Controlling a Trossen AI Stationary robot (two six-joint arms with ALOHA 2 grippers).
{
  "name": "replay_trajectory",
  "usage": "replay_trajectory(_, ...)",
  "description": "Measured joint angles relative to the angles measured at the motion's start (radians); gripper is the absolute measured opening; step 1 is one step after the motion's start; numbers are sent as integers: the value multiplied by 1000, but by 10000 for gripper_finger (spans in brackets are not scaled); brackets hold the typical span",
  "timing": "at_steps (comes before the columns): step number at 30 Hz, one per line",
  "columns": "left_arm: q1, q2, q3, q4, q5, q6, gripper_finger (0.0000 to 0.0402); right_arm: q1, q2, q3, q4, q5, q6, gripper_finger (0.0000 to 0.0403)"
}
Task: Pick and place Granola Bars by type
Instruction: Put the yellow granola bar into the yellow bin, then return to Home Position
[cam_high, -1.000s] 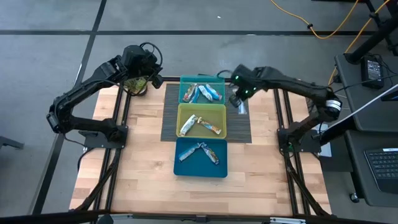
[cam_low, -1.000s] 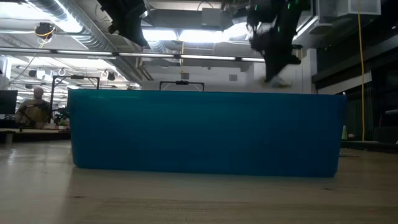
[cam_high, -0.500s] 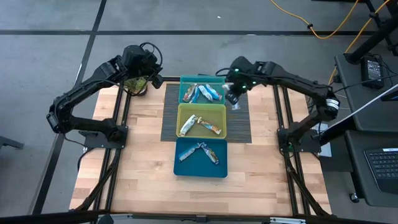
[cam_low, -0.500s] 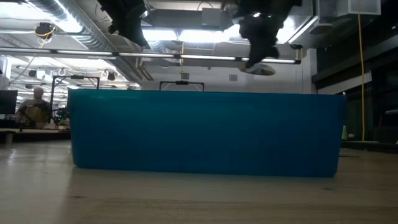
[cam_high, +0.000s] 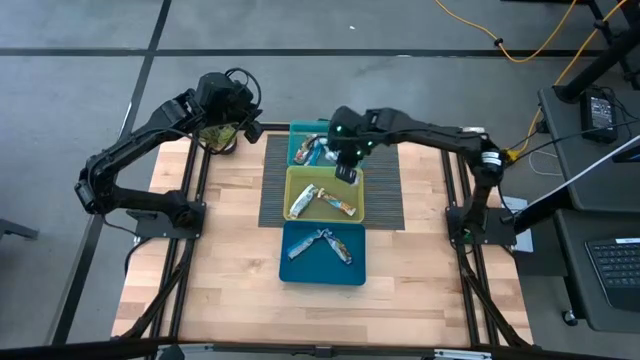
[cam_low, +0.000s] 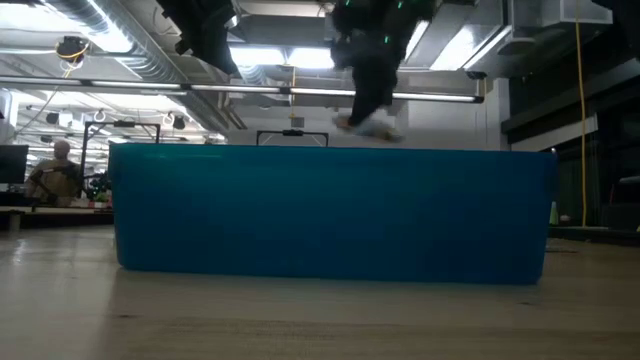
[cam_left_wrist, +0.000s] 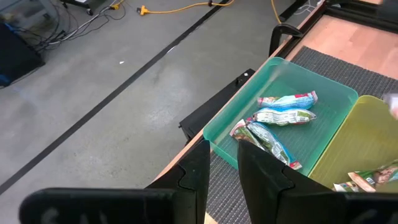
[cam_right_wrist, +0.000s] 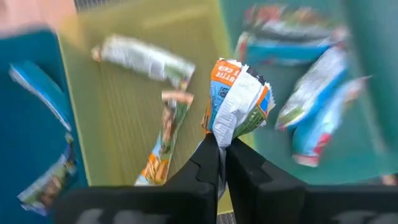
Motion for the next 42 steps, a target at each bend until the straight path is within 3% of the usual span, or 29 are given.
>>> replay_trajectory(10, 0, 0, 0, 0, 29, 0, 75, 34, 86, -210, 231, -20, 2, 33)
replay_trajectory(24, 0, 0, 0, -17, 37, 0, 75, 41, -16, -218, 315, 9, 106, 37)
replay_trajectory(29, 0, 0, 0, -18, 57, 0, 75, 52, -24, -217, 300, 10, 128, 79)
replay_trajectory(36, 0, 0, 0, -30, 84, 0, 75, 90, -39, -218, 292, 111, 176, 164)
replay_trajectory(42, 0, -23, 0, -111, 98, -72, 75, 215, -186, -244, 301, 320, 127, 162)
